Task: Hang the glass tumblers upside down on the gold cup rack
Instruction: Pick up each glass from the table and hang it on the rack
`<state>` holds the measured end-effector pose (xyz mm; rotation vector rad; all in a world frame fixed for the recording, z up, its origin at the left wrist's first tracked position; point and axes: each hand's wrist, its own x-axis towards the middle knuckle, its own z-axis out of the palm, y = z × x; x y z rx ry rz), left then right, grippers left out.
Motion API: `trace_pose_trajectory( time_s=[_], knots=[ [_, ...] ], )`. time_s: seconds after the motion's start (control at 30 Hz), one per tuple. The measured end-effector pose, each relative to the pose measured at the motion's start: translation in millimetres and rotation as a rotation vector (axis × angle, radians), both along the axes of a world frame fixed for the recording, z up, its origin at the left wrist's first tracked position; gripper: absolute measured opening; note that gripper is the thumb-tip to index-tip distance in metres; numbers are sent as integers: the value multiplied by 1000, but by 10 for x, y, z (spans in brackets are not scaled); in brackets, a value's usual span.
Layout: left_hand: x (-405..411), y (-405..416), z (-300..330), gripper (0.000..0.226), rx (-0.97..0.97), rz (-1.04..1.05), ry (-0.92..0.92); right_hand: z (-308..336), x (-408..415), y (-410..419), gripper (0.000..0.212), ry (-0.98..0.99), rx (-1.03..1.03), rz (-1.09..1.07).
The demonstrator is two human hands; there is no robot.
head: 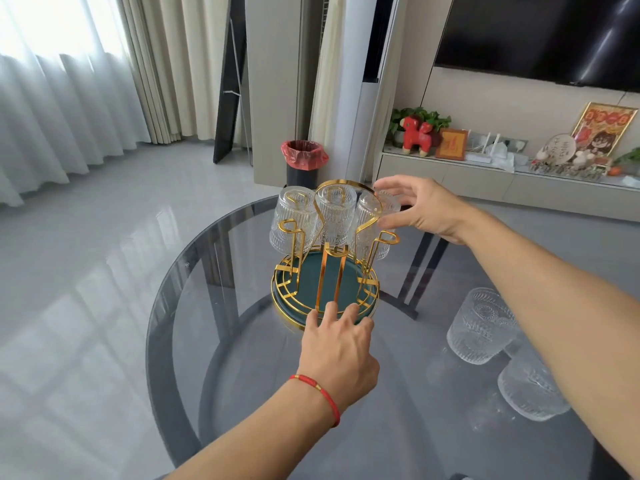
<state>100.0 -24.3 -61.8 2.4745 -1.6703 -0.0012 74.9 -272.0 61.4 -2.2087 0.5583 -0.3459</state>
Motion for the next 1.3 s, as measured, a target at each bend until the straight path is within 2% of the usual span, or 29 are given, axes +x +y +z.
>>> trace_pose_trajectory(
  time_s=[0.13, 0.3, 0.4, 0.5, 0.57, 0.67, 0.73, 0.8, 0.87, 1.03, 1.17, 1.23, 1.3],
  knots=[
    [12, 5, 12, 49, -28, 5, 14, -66, 64, 8, 76, 15, -9, 28],
    [6, 7, 7, 51, -10, -1, -7, -78, 13, 79, 87, 74, -39, 31],
    [-1, 2, 21, 47, -31, 17, -5, -124, -138, 200, 87, 74, -72, -18],
    [-19, -15, 46, 41, -88, 40, -8, -202, -435, 356, 70, 33, -158, -123],
    [-46, -22, 66, 38, -164, 19, 23, -252, -736, 450, 56, 66, -298, -180],
    [-99, -8, 109, 33, -324, -61, 218, -332, -1246, 578, 54, 204, -415, -226],
    [-134, 9, 136, 30, -393, -110, 290, -418, -1505, 660, 70, 375, -434, -286],
    [-164, 14, 152, 28, -431, -142, 312, -547, -1650, 705, 86, 592, -540, -347],
    [-198, 10, 163, 28, -437, -150, 333, -672, -1696, 713, 91, 677, -584, -377],
    [-277, 23, 141, 29, -416, -135, 368, -778, -1726, 652, 76, 571, -675, -396],
    [-357, 108, 104, 37, -427, -112, 298, -734, -1726, 764, 78, 406, -676, -348],
    [-403, 150, 97, 44, -447, -100, 330, -735, -1709, 884, 81, 310, -641, -278],
    [-439, 173, 97, 58, -449, -110, 403, -723, -1695, 1018, 81, 187, -492, -198]
  ],
)
